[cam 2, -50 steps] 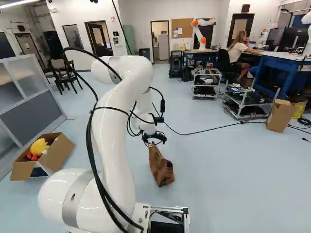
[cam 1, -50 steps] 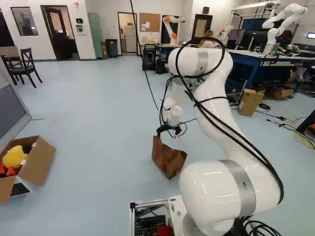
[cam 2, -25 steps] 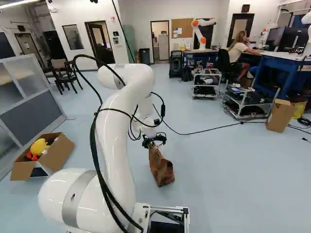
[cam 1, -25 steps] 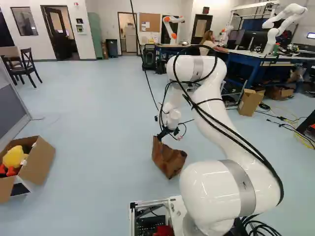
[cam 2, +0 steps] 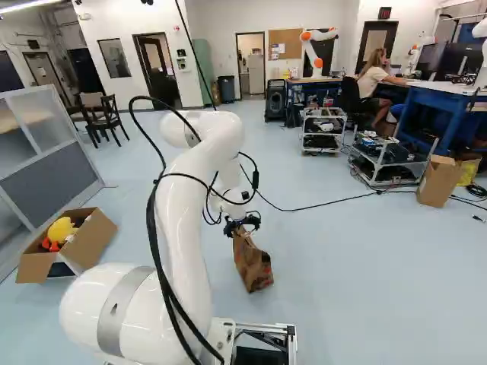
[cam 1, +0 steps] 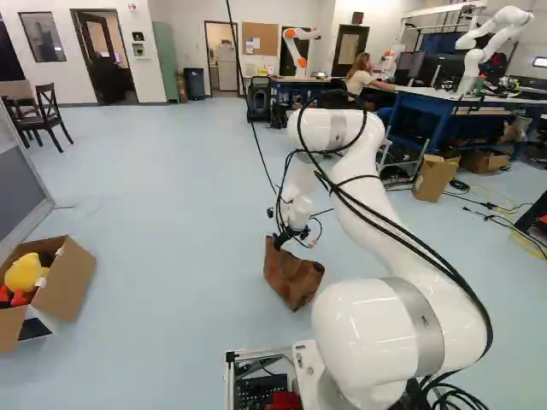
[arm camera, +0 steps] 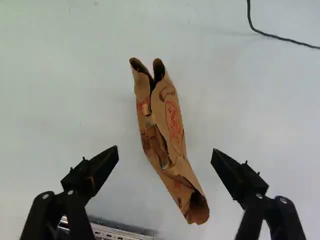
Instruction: Pick up the grocery bag from the ground
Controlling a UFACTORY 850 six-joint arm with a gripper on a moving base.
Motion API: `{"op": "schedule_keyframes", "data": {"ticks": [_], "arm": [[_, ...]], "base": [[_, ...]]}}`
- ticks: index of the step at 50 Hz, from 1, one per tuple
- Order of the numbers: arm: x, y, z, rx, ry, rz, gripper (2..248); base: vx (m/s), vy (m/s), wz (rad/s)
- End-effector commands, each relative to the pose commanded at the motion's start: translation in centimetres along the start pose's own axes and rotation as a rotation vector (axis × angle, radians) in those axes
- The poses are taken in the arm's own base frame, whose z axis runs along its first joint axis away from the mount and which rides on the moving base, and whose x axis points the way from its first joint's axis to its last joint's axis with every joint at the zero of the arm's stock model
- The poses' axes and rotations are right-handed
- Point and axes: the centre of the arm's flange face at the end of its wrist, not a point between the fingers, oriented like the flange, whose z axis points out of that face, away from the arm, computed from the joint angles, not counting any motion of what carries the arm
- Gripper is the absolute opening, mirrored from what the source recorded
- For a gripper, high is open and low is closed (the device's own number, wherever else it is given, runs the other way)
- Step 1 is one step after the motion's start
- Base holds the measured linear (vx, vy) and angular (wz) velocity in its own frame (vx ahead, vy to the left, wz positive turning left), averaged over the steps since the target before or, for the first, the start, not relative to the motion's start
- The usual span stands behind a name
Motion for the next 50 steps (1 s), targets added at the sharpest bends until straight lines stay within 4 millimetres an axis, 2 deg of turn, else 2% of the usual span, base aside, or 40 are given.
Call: {"op": "schedule_keyframes", "data": {"ticks": [50], "arm": [[-1.6,-0.7,7.3,0.015,-0.034,0.000,247]], "base": [[0.000,0.000,0.000]]}}
